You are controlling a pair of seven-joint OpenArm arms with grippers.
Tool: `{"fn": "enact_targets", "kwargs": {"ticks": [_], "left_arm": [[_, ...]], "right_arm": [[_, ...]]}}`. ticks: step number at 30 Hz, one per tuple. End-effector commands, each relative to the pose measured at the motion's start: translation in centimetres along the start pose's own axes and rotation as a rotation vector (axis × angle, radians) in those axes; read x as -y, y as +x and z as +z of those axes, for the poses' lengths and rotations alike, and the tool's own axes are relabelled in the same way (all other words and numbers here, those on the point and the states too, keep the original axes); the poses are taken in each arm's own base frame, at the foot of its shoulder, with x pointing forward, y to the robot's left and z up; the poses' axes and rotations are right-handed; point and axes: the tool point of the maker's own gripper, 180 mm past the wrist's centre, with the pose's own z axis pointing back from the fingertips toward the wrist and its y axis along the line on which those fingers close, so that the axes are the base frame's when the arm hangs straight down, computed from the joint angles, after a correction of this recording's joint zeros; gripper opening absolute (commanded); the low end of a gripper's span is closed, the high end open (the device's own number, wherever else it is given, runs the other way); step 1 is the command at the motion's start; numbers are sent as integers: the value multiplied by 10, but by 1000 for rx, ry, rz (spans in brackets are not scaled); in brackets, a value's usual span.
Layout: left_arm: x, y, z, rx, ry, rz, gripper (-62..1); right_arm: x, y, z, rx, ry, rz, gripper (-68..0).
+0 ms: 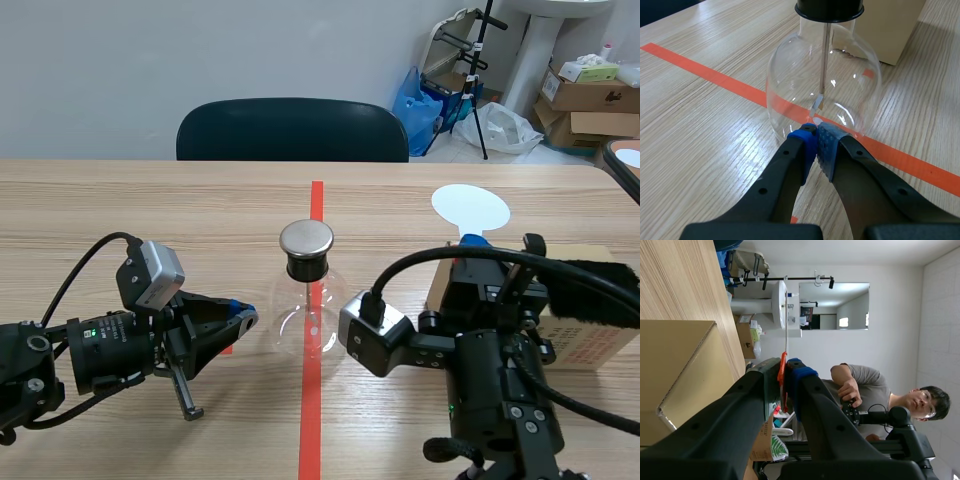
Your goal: Do the electroscope experiment
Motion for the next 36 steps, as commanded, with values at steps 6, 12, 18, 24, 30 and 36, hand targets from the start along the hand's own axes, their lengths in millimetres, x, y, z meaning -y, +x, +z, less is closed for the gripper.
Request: {"fn": "enact_targets", "kwargs": {"ticks": [6,12,18,24,30,36], "left_arm": [[-3,9,0,28,5,-16,-579],[-3,9,0,28,5,-17,-579],[-3,9,0,28,5,-17,-579],[-3,9,0,28,6,-17,-579],[-3,9,0,28,6,-17,-579],[-3,9,0,28,6,-17,-579]], "right_arm": [[8,-2,-4,-4,-30,-5,-662],[4,-2,-3,-4,-12,3,-662],[4,-2,-3,-4,-12,3,-662],[4,-2,-3,-4,-12,3,-662],[4,-4,-3,-16,-12,3,-662],[5,1,-4,10,-16,3,-662]]}}
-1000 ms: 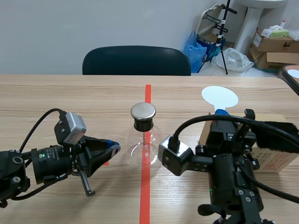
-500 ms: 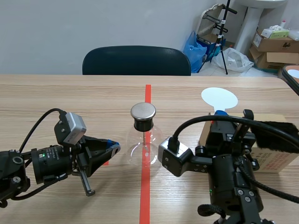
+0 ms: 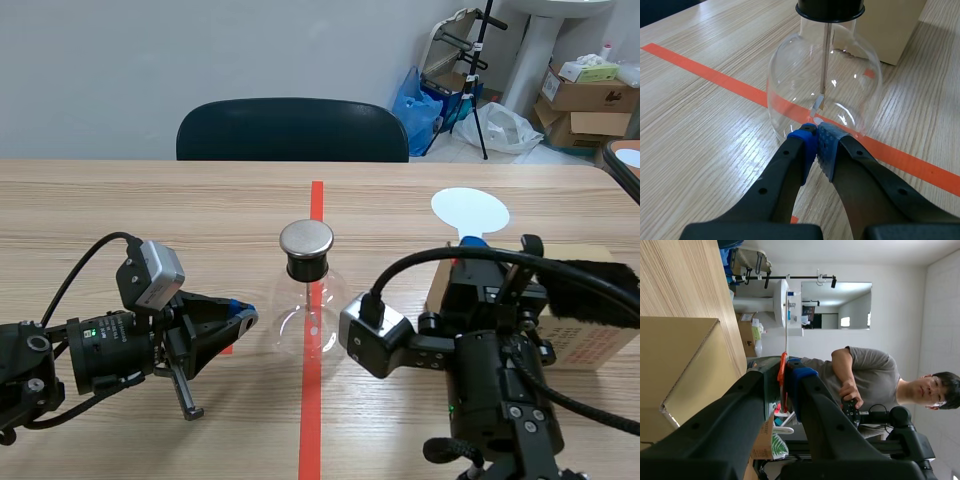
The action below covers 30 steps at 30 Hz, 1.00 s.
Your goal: Do the electroscope experiment
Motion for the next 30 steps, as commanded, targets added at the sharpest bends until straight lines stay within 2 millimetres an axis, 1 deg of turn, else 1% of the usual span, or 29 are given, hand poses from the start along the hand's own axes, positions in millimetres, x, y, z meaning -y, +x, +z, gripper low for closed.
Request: {"fn": "enact_targets", "kwargs": {"ticks": [1,6,13,19,24,30], "left_arm": [[-3,9,0,28,3,-15,-579],[-3,9,0,28,3,-15,-579],[-3,9,0,28,3,-15,-579],[-3,9,0,28,3,-15,-579],[-3,9,0,28,3,-15,-579],[-3,9,0,28,3,-15,-579]], "right_arm": [[7,1,-4,10,-29,-4,-662],[7,16,-3,97,-29,-3,-662],[7,52,5,301,-30,0,-662],[7,76,14,446,-30,2,-662],[7,90,21,531,-30,3,-662],[7,100,28,599,-30,4,-662]]}}
